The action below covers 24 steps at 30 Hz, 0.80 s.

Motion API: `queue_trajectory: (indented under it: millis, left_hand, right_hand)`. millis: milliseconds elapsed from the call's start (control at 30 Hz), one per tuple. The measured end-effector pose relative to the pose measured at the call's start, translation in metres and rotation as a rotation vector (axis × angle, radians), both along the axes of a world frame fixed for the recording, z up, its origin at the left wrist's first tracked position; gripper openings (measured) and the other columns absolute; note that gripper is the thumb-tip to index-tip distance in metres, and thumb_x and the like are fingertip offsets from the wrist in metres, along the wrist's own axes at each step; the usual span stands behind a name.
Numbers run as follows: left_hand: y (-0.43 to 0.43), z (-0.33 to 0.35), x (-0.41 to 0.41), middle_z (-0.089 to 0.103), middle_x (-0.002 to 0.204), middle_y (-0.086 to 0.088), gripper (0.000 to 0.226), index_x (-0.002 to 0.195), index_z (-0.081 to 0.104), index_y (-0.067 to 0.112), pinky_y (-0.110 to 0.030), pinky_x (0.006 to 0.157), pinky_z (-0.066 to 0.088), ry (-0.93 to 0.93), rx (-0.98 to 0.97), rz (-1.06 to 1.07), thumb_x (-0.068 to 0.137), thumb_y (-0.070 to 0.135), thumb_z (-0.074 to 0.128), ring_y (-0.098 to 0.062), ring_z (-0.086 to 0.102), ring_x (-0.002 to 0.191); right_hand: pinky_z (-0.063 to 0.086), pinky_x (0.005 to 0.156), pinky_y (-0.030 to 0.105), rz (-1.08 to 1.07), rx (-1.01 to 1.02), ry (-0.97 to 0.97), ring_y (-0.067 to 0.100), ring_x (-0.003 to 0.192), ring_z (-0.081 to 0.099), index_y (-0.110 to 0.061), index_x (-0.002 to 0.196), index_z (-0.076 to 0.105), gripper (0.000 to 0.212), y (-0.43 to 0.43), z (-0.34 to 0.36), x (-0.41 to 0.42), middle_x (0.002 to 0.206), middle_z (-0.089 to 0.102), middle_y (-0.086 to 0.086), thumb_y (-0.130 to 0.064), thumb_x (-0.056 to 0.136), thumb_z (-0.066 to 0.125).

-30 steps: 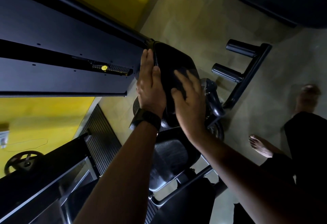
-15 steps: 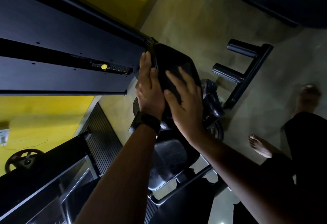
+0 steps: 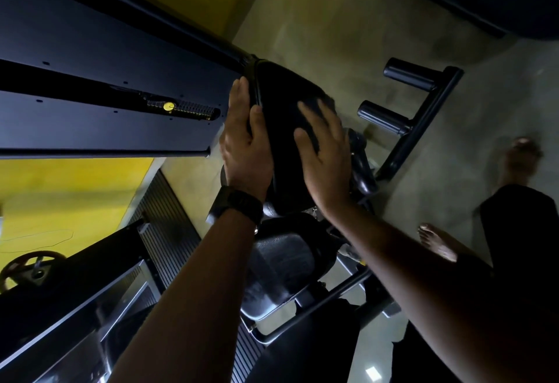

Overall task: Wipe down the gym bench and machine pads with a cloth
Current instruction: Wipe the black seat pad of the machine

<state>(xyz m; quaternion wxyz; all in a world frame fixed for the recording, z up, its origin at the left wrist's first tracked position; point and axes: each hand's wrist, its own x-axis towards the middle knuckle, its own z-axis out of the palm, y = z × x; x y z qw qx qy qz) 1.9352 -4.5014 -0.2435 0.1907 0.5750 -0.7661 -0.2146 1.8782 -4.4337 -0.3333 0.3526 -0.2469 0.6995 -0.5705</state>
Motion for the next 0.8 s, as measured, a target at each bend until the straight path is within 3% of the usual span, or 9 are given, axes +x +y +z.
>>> queue_trajectory:
  millis: [67, 200, 367, 533, 600, 700, 800]
  left_hand:
    - [0.002, -0.001, 0.0, 0.039, 0.161, -0.001, 0.05, 0.155, 0.039, 0.017, -0.025, 0.121, 0.03, 0.027, -0.007, 0.013, 0.106, 0.025, 0.039, -0.009, 0.032, 0.15]
    - [0.004, -0.002, 0.0, 0.039, 0.161, -0.002, 0.05, 0.156, 0.038, 0.015, -0.03, 0.122, 0.031, 0.038, -0.005, 0.019, 0.106, 0.025, 0.039, -0.011, 0.032, 0.15]
    - [0.0, -0.002, 0.001, 0.041, 0.159, -0.005, 0.049, 0.154, 0.04, 0.012, -0.035, 0.121, 0.034, 0.046, -0.023, -0.023, 0.106, 0.02, 0.042, -0.013, 0.035, 0.149]
    - [-0.001, -0.003, 0.002, 0.043, 0.158, -0.005, 0.049, 0.154, 0.041, 0.011, -0.036, 0.119, 0.037, 0.035, -0.05, -0.031, 0.106, 0.021, 0.042, -0.013, 0.038, 0.147]
    - [0.0, -0.002, 0.001, 0.043, 0.158, -0.005, 0.049, 0.154, 0.041, 0.011, -0.037, 0.118, 0.037, 0.039, -0.049, -0.022, 0.105, 0.021, 0.043, -0.014, 0.038, 0.147]
    - [-0.001, -0.001, 0.0, 0.043, 0.158, -0.006, 0.049, 0.153, 0.042, 0.01, -0.036, 0.119, 0.036, 0.041, -0.053, -0.041, 0.105, 0.02, 0.043, -0.014, 0.038, 0.147]
    - [-0.002, 0.0, -0.001, 0.043, 0.158, -0.008, 0.047, 0.152, 0.042, 0.008, -0.033, 0.12, 0.035, 0.037, -0.059, -0.066, 0.106, 0.018, 0.043, -0.016, 0.038, 0.148]
  right_hand:
    - [0.036, 0.113, 0.039, 0.063, -0.033, 0.022, 0.018, 0.142, 0.04, -0.035, 0.147, 0.051, 0.047, -0.017, -0.024, -0.018, 0.158, 0.04, -0.004, -0.044, 0.101, 0.045]
    - [0.042, 0.112, 0.049, -0.016, 0.145, -0.179, 0.022, 0.142, 0.041, -0.034, 0.149, 0.048, 0.048, -0.005, -0.069, -0.015, 0.159, 0.038, -0.001, -0.043, 0.101, 0.047]
    - [0.043, 0.11, 0.052, -0.093, 0.115, -0.297, 0.018, 0.144, 0.037, -0.046, 0.144, 0.047, 0.049, 0.048, -0.043, 0.036, 0.159, 0.032, -0.01, -0.052, 0.096, 0.048]
    - [0.039, 0.109, 0.039, -0.02, 0.013, -0.002, 0.02, 0.142, 0.039, -0.034, 0.146, 0.052, 0.046, 0.006, -0.037, 0.0, 0.158, 0.04, -0.005, -0.044, 0.101, 0.047]
    - [0.039, 0.107, 0.037, -0.01, 0.084, -0.05, 0.022, 0.144, 0.038, -0.033, 0.149, 0.048, 0.047, 0.0, -0.057, -0.009, 0.161, 0.037, -0.001, -0.042, 0.103, 0.046]
    - [0.043, 0.112, 0.046, -0.106, 0.188, -0.212, 0.025, 0.145, 0.038, -0.029, 0.151, 0.046, 0.05, 0.017, -0.071, 0.006, 0.16, 0.035, 0.006, -0.04, 0.103, 0.049]
    - [0.049, 0.106, 0.036, -0.162, 0.177, -0.323, 0.023, 0.143, 0.04, -0.03, 0.15, 0.047, 0.051, 0.04, -0.056, 0.033, 0.161, 0.033, 0.005, -0.036, 0.101, 0.053]
